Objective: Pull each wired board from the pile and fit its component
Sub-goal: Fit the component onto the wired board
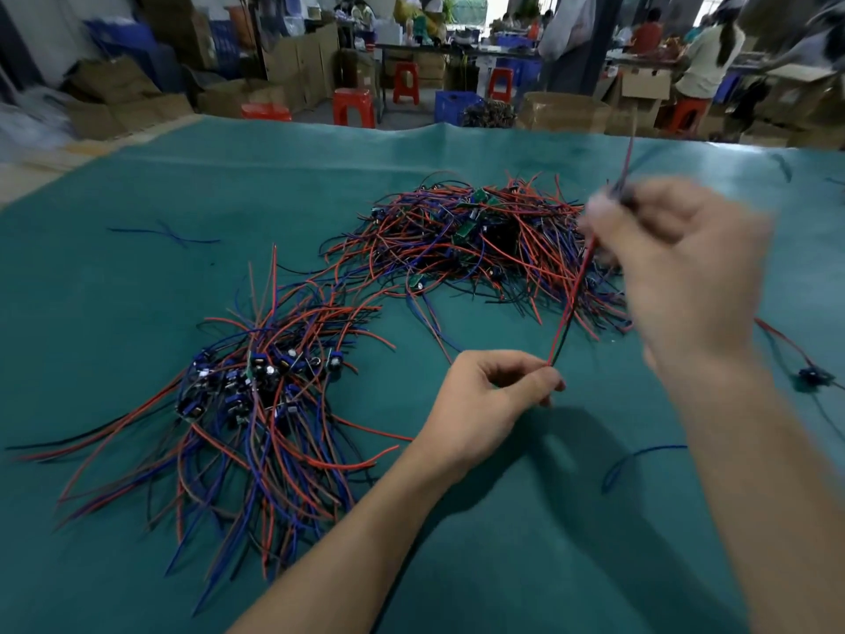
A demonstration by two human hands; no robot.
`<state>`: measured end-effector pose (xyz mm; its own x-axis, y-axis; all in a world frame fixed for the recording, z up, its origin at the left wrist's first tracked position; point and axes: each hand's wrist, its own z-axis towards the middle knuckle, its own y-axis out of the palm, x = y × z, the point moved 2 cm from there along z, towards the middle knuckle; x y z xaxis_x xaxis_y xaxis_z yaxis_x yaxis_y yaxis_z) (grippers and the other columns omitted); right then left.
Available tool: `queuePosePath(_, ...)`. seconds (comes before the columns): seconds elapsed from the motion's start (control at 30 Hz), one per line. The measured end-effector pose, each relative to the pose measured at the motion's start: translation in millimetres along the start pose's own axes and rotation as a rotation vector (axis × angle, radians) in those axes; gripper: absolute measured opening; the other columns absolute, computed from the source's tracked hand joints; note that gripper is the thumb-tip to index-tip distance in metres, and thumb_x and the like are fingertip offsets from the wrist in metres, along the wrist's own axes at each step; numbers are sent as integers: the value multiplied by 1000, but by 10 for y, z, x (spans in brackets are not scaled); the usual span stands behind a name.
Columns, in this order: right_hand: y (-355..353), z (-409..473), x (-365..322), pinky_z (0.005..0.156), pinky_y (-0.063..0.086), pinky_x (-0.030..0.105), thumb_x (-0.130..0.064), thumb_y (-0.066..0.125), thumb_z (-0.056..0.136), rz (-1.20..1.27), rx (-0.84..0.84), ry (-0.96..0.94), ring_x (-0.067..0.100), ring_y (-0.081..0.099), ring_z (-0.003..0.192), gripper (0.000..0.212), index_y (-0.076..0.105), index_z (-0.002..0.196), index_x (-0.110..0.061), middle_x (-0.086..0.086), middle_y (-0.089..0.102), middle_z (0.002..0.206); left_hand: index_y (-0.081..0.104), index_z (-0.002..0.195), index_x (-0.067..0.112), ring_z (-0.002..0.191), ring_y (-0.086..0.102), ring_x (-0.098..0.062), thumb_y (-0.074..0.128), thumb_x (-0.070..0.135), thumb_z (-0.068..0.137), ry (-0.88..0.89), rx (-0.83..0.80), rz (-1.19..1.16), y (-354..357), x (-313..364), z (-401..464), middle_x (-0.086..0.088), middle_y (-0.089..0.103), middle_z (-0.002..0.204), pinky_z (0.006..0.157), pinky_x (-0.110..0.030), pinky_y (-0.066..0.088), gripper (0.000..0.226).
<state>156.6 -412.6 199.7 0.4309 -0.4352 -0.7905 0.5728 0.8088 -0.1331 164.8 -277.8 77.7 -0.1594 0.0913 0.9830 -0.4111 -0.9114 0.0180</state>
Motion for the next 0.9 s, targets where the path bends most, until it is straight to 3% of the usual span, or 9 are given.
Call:
queuePosePath(0.1,266,128,-509,54,54,28,-24,73,89,157,-62,-116,17,73,61,4,76,85,-24,-2,77,72,79,84,10,69,61,-7,71,15,93,3,-11,107,24,-40,-1,4,71,71,72,-24,48,13)
queuePosePath(0.2,719,112,-779,46,52,26,-40,71,92,88,-440,-116,18,73,58,32,78,84,-9,2,76,71,75,79,18,67,61,-5,69,27,90,-23,-1,145,52,-62,1,3,73,73,70,-24,49,17)
queuePosePath(0.27,1032,48,-741,55,59,29,-59,62,93,-177,-766,-84,20,74,65,60,75,92,-1,7,77,76,75,85,13,75,66,-12,66,28,91,-31,9,144,40,-79,15,-7,77,84,78,-34,56,19)
queuePosePath(0.33,1195,36,-527,76,60,36,-61,54,96,-490,-897,-119,26,72,80,60,73,88,-5,12,76,83,75,92,11,77,66,-14,65,25,94,-43,26,148,24,-104,28,-6,77,83,82,-37,57,17)
queuePosePath(0.43,1121,187,-50,95,54,40,-45,58,93,-798,-799,-64,36,66,102,31,72,96,-18,18,69,111,73,92,14,67,64,-6,63,21,95,-46,89,186,6,-108,35,2,72,71,73,-26,51,13)
queuePosePath(0.5,926,273,308,94,54,44,-35,62,88,-991,-707,78,40,63,108,29,68,112,-19,18,62,122,73,95,15,67,65,-4,62,16,96,-42,109,228,-1,-95,41,1,74,72,74,-23,51,11)
queuePosePath(0.63,556,242,904,74,46,40,-31,67,90,-1169,-603,307,34,52,86,23,52,89,-13,14,55,99,73,96,17,72,70,-16,62,14,96,-52,124,232,0,-76,46,-2,75,74,78,-32,57,11)
queuePosePath(0.73,508,234,1073,73,44,37,-28,65,91,-1088,-575,371,34,49,81,16,59,90,-14,11,49,89,73,96,17,70,70,-15,62,13,96,-58,129,246,9,-59,47,-3,76,74,78,-34,58,12)
queuePosePath(0.9,532,272,1038,72,43,37,-20,57,90,-1037,-683,415,33,56,79,18,49,77,-12,7,49,78,72,97,14,67,66,-12,60,10,98,-90,139,204,-11,-56,43,-3,74,72,72,-29,56,13)
